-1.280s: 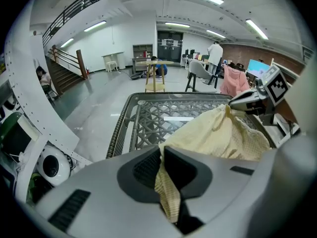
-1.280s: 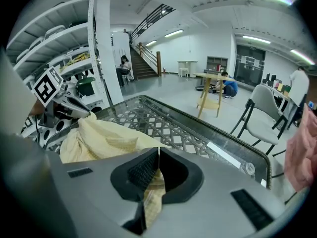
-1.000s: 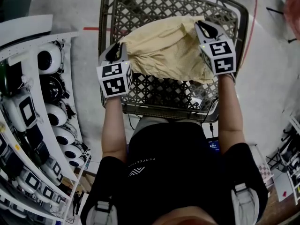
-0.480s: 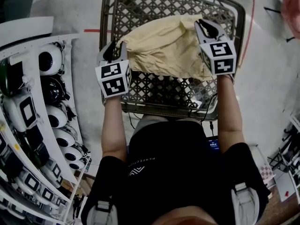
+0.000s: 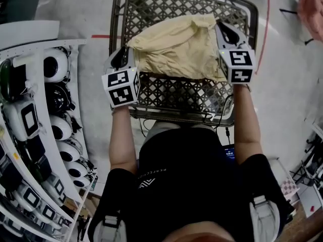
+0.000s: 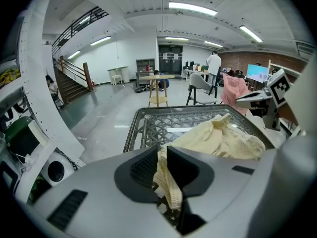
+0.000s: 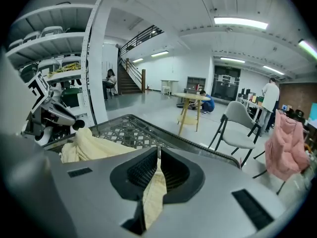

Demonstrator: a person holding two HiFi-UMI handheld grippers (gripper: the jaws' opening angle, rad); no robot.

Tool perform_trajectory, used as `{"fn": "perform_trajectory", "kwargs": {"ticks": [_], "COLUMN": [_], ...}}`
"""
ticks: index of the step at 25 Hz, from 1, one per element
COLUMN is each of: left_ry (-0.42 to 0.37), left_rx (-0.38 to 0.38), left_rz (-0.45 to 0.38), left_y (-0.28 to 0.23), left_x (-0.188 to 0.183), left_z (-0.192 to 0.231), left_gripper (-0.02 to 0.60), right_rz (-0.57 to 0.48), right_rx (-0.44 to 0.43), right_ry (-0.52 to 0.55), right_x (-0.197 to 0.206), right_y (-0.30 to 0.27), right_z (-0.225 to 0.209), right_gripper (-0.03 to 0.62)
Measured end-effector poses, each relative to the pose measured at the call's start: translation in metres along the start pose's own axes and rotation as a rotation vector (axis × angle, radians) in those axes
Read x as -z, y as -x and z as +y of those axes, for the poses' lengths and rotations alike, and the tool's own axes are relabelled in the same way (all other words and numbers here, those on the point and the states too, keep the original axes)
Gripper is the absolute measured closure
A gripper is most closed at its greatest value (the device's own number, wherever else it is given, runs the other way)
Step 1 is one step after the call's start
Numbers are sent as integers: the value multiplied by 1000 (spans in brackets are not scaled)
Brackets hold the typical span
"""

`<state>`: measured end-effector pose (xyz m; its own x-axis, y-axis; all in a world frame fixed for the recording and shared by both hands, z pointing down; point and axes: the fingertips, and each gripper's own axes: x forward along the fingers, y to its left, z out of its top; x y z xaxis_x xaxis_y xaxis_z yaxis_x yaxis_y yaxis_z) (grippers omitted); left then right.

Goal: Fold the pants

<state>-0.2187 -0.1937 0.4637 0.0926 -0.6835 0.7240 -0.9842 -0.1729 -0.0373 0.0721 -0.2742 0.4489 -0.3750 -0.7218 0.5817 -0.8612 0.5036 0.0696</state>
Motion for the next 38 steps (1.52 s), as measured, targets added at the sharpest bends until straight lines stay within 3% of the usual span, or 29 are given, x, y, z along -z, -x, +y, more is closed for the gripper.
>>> {"fn": "perform_trajectory", "kwargs": {"ticks": [9,23,38], "left_ry": [-29,-98,-196], "left_rx": [65,151,132], "left_rz": [13,3,14], "left_y": [27,57,110], "left_x": [25,47,76], "left_z": [-17,-34,-59], "left_gripper": [545,554,560], "right_rz": [40,61,-19], "right_rx": [-63,-57,-185], "right_ry": [8,-11,-15], "right_x": [20,41,55], "right_y": [34,90,138], "right_z": [37,75,131], "right_gripper": [554,555,556]}}
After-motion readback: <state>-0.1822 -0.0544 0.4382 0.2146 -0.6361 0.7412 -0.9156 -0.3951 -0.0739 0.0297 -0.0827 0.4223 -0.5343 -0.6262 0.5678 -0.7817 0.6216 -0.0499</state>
